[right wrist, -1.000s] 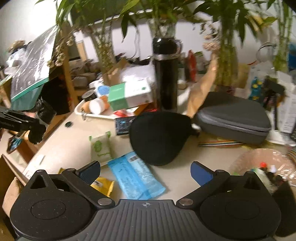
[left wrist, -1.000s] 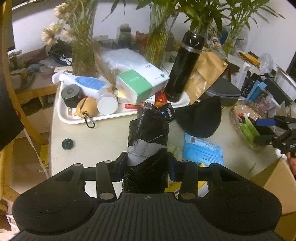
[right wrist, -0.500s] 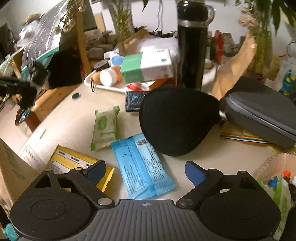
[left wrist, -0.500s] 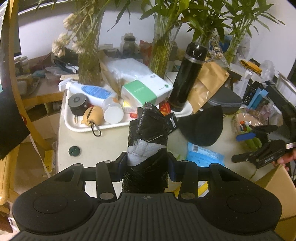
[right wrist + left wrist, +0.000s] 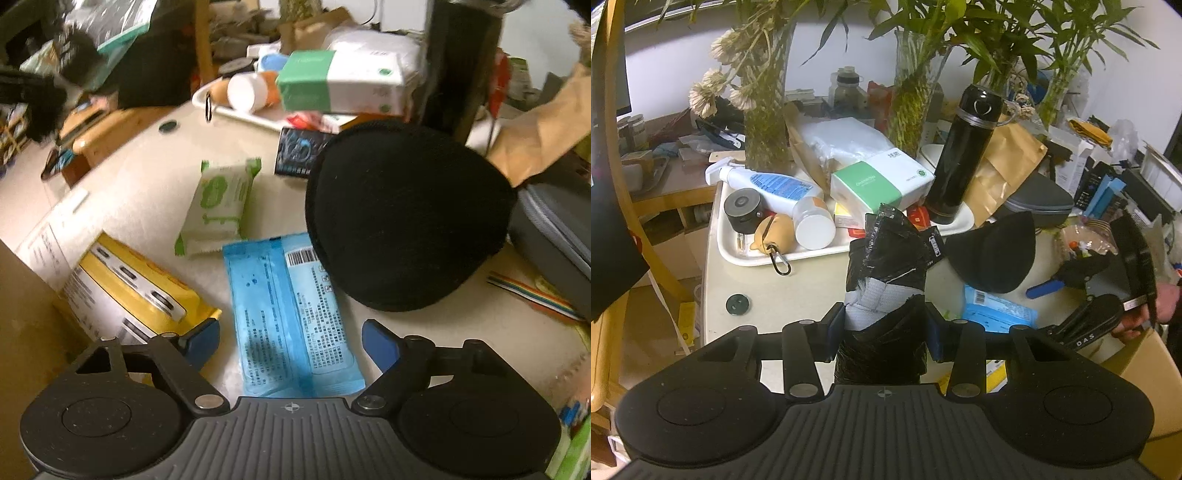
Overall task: Organize soft objects
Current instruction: 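Grasp the blue wet-wipe packet with the right gripper while the left holds the bundle, then lift the blue packet with the right gripper while the left carries the bundle toward the box, then lower the bundle and blue packet into the box and open both grippers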
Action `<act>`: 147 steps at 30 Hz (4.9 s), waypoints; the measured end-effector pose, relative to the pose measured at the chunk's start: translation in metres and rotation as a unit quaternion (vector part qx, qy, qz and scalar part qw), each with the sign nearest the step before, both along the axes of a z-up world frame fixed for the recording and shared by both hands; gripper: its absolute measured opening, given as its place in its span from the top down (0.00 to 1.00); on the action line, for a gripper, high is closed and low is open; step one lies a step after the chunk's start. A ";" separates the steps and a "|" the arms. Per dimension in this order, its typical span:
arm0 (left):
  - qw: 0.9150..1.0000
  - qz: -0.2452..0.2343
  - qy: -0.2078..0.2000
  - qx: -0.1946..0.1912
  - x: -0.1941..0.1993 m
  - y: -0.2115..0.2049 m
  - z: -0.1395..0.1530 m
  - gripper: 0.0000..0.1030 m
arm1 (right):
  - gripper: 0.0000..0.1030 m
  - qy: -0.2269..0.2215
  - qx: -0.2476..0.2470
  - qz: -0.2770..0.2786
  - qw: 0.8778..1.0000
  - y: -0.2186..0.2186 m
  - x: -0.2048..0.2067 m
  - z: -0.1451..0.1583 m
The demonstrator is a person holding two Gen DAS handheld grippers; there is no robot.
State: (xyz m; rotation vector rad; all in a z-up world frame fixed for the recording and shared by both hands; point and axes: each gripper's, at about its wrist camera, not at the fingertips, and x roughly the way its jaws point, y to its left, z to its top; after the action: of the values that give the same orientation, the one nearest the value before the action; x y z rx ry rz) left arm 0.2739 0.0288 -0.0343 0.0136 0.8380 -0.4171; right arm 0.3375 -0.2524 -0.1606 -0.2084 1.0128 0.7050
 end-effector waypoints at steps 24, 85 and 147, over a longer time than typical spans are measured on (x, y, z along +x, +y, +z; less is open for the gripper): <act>1.000 -0.010 0.004 0.015 0.002 -0.005 -0.003 0.58 | 0.37 -0.030 -0.030 0.076 0.996 0.023 0.007 -0.018; 0.997 -0.047 -0.055 0.035 -0.139 -0.051 0.080 0.58 | 0.37 -0.170 0.077 -0.077 0.979 -0.037 -0.201 0.189; 0.997 -0.058 -0.041 0.023 -0.180 -0.040 0.044 0.34 | 0.00 -0.182 -0.008 -0.007 0.983 0.016 -0.246 0.152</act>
State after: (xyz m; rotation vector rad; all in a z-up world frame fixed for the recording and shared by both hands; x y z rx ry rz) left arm 0.0935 -0.0112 0.0097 0.1207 0.7684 -0.5027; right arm 0.0911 -0.2363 -0.0084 -0.3311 0.6701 0.6195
